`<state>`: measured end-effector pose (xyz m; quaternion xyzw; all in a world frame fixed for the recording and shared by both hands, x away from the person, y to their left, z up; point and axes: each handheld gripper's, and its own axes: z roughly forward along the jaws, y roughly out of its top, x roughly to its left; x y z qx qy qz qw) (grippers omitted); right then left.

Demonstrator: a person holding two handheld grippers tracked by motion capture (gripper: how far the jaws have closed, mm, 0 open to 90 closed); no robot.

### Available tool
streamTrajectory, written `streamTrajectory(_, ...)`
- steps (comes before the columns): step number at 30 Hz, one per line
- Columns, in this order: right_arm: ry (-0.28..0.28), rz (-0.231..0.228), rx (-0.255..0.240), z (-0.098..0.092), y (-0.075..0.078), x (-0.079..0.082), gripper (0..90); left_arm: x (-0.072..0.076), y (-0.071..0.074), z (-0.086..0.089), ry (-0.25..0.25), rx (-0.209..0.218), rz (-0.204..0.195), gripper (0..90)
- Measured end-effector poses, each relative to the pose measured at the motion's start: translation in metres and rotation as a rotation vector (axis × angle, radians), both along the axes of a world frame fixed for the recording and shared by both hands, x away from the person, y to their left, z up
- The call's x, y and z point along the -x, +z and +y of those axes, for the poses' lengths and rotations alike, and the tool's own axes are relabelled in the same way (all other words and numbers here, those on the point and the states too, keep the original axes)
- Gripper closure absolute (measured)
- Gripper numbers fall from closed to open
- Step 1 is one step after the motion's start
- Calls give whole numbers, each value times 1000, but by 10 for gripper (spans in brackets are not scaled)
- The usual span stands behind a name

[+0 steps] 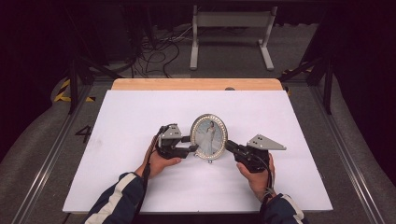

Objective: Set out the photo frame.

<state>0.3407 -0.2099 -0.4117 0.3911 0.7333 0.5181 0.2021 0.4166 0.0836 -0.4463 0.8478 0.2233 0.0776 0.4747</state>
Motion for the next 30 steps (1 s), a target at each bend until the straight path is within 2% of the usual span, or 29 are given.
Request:
streamTrajectory(6,-7,2,-1,1,-1,-2,853,2,0,2,0,-10,-3,545)
streamTrajectory(10,-9,-1,9,1,0,-2,851,1,0,1,-3,11,-1,524)
streamTrajectory(13,-12,-5,22,2,0,-1,847,1,1,-1,6,15,-10,451)
streamTrajectory(17,-17,1,45,4,-1,1,846,0,2,0,27,36,-19,455)
streamTrajectory(18,-15,1,54,4,-2,2,845,0,2,0,32,40,-19,458)
streamTrajectory(19,-12,6,59,4,-4,2,844,0,2,0,22,50,-16,513)
streamTrajectory(26,-15,2,64,6,-4,1,841,2,4,2,32,-3,-43,593)
streamTrajectory(30,-20,0,61,7,-5,0,835,2,4,2,35,-10,-45,617)
